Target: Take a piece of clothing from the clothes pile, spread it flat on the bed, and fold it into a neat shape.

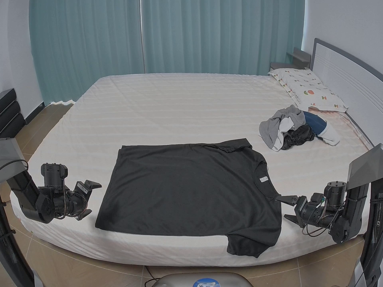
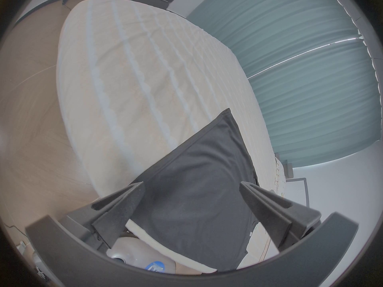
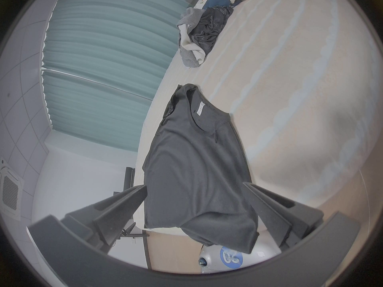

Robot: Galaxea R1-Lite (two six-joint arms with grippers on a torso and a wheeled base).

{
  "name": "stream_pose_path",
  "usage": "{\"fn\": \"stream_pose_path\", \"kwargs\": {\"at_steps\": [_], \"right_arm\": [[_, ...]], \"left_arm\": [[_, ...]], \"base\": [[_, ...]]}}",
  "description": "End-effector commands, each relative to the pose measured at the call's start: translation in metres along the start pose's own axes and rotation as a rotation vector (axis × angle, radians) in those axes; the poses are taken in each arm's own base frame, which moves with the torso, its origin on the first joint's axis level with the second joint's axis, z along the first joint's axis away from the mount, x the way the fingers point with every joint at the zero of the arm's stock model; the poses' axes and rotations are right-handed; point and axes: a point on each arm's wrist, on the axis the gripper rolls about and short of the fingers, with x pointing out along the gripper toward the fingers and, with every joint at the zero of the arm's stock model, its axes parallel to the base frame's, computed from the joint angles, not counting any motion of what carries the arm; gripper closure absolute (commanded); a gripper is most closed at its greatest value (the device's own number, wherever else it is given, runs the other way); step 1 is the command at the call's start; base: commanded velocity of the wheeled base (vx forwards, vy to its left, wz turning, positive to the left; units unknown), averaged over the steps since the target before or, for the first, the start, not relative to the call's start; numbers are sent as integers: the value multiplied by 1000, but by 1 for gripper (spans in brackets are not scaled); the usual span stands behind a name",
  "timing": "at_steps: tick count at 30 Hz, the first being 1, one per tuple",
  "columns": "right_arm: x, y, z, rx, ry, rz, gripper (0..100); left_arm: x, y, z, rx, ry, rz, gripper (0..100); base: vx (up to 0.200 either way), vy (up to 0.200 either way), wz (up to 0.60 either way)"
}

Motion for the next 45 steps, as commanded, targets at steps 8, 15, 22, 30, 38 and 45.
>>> {"fn": "stream_pose_path", "kwargs": {"at_steps": [8,15,22,30,38,45], "right_arm": [[1,1,-1,-5,0,7,0],[1,1,-1,-5,0,7,0],[1,1,-1,-5,0,7,0],[2,2,6,1,-21,21,0],[-2,24,15,-30,-84,77,0],[50,87,33,-87,-181,34,0]], "left_arm": [[10,3,0,2,10,15,0],[8,2,0,-3,10,11,0],[9,3,1,-5,9,15,0],[10,4,1,-4,10,16,0],[9,3,2,-19,-6,16,0],[9,2,2,-53,-11,10,0]], "base": [[50,0,0],[0,29,0],[0,200,0],[0,100,0],[0,0,0],[0,0,0]]}}
